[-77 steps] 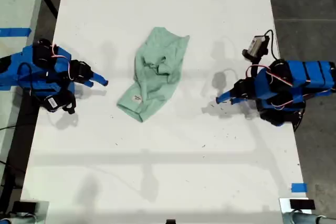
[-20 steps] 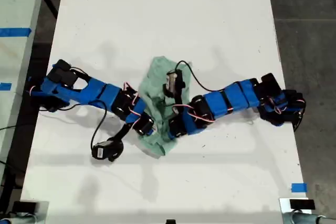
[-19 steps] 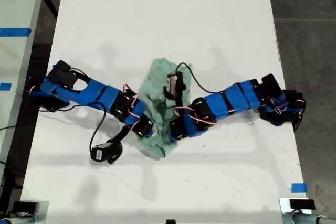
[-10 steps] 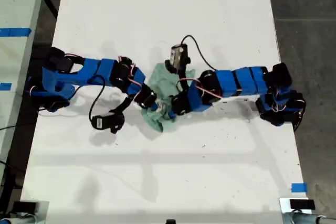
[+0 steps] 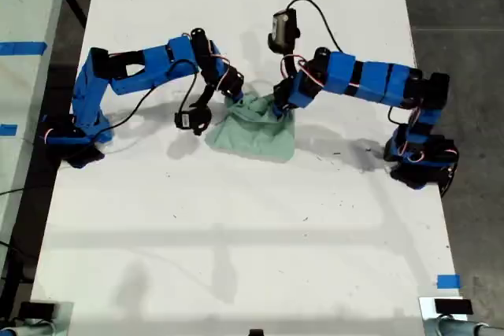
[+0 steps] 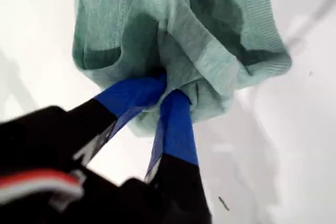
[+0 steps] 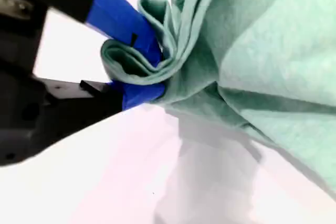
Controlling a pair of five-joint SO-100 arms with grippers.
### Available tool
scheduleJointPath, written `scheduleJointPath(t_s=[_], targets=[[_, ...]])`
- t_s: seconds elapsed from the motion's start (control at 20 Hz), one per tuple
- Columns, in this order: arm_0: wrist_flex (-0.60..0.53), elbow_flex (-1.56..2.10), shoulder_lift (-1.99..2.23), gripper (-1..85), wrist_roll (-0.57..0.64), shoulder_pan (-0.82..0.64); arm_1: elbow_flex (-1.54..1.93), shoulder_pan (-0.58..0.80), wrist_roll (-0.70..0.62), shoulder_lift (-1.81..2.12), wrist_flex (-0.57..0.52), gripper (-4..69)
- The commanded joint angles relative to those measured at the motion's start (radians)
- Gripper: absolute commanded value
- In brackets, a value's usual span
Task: Fold tshirt
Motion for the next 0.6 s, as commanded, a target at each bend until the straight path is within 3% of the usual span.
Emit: scheduleJointPath(t_s=[0.0, 0.1, 0.25, 0.35, 0.55], targets=[[-0.064, -0.069, -0.101, 0.1, 0.017, -0.077, 0.138, 0.069, -0.032, -0.002, -0.178, -1.7], [-0.087, -0.091, -0.209, 6.6, -0.002, -0.106, 0.163, 0.083, -0.012, -0.137, -0.253, -1.0], [-0.044, -0.091, -0.184, 17.9, -0.018, -0.115, 0.063, 0.081, 0.034, -0.258, -0.189, 17.5], [0.044, -0.087, -0.038, 19.2, -0.02, -0.11, -0.026, 0.071, 0.041, -0.179, -0.061, 24.3], [0.229, -0.055, 0.305, 16.0, -0.023, -0.104, -0.244, 0.054, 0.066, 0.049, 0.285, 25.5]])
